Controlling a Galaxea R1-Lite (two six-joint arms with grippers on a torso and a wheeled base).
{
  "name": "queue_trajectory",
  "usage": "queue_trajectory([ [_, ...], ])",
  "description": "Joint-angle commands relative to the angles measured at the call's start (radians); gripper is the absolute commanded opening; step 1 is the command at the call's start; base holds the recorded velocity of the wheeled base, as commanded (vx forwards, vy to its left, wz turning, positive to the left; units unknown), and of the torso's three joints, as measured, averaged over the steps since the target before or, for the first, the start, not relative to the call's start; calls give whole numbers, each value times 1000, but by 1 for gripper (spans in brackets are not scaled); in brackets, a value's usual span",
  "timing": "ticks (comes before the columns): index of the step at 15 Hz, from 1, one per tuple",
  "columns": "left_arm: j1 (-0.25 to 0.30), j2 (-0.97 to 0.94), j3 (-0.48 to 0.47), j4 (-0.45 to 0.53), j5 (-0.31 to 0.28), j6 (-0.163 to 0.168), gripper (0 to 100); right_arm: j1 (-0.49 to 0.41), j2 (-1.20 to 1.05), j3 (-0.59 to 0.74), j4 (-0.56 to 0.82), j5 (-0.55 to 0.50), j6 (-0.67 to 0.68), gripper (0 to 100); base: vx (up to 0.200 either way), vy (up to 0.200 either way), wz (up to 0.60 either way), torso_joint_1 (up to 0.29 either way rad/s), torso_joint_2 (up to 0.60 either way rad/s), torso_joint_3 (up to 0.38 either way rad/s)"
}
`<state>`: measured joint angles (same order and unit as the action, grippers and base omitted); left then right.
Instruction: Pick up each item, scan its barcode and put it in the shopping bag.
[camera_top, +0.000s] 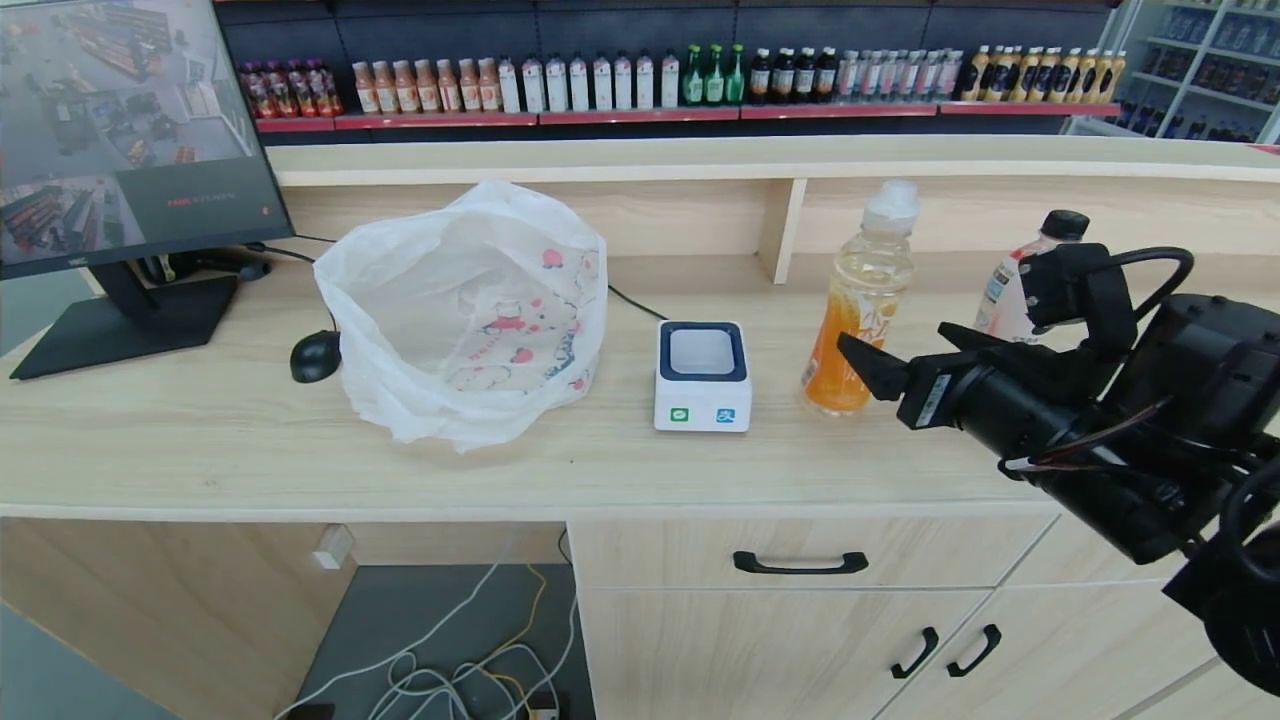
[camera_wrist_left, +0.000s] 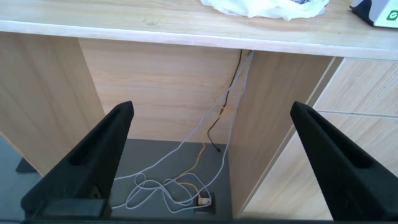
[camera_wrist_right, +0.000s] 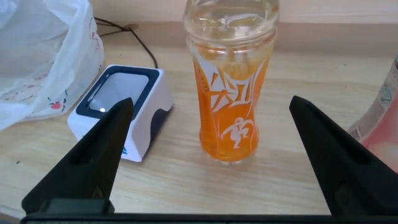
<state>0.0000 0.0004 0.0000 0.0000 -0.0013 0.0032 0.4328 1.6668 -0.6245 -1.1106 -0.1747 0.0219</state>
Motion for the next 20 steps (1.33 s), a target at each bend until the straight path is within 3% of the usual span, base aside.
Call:
queue_trajectory([
  [1,0,0,0,-2,0,0,100,14,79,-18,-34,-2,-20,100,0,0,0,0,0,0],
  [8,0,0,0,0,1,0,100,1,166,-156,-35,-34,-46,100,0,0,0,0,0,0],
  [20,0,0,0,0,0,0,100,-40,211,-216,-51,-95,-135,100,0,0,0,0,0,0],
])
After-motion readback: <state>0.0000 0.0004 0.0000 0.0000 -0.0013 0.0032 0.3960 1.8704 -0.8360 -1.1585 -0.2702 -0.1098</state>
